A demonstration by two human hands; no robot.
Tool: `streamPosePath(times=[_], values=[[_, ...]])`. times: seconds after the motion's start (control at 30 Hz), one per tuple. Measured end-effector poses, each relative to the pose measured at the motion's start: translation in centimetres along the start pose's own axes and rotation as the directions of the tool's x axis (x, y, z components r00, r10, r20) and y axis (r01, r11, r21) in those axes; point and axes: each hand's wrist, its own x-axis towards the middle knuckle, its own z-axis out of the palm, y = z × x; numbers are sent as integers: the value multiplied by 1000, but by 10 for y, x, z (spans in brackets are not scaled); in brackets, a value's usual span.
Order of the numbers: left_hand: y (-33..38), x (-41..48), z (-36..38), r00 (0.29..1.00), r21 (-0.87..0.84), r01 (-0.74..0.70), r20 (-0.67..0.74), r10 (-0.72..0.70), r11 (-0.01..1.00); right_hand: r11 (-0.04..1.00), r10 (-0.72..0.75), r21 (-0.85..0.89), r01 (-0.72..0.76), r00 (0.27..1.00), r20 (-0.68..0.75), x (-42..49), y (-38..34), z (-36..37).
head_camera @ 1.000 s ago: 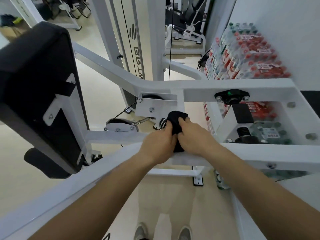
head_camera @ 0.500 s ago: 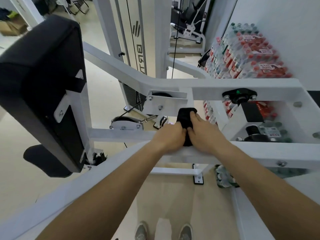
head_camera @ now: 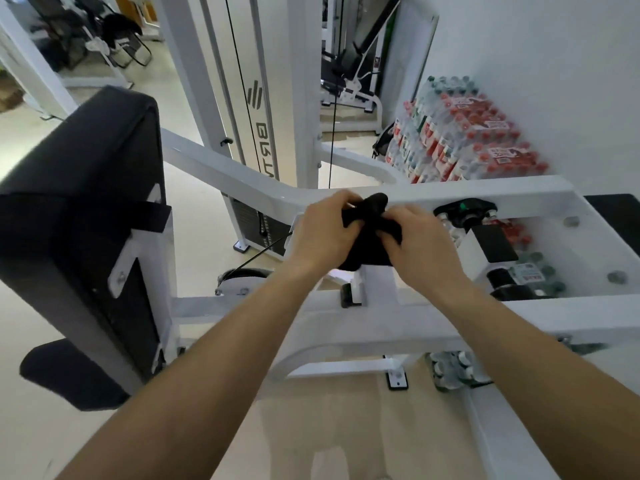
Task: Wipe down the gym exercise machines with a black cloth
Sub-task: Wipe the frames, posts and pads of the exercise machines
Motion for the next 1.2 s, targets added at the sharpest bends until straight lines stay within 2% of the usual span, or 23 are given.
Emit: streamPosePath(times=[0.13,0.27,0.4,0.47,0.53,0.6,0.73,0.8,0.93,1.1,1.2], values=[[-3,50,-13,990,4,-48,-133,48,999,997,-15,69,19,998,-55,57,-7,-1],[-28,92,-3,982,70,29,-186,-16,997,994,-52,98,48,998,37,105,11,22],[-50,107,11,974,261,225,-42,-221,939,993,-111,69,97,961,253,130,44,50],[-52,107,14,962,450,230,28,-271,863,979,-202,87,182,911,359,135,62,60],[-46,106,15,950,534,221,70,-303,816,959,-284,117,259,865,414,139,74,67],[-40,104,18,940,530,217,114,-322,820,942,-336,141,305,842,423,143,82,70],[-22,99,29,885,382,263,269,-380,886,911,-412,150,384,826,386,150,100,70],[-10,104,41,864,441,221,326,-385,870,916,-401,148,373,835,377,154,113,66],[0,110,58,847,549,181,335,-413,816,923,-382,219,317,825,416,157,128,57],[-17,89,47,910,632,83,266,-316,771,896,-440,277,347,778,449,144,102,64],[-25,83,43,946,668,6,238,-221,744,893,-440,307,328,780,445,145,103,70]])
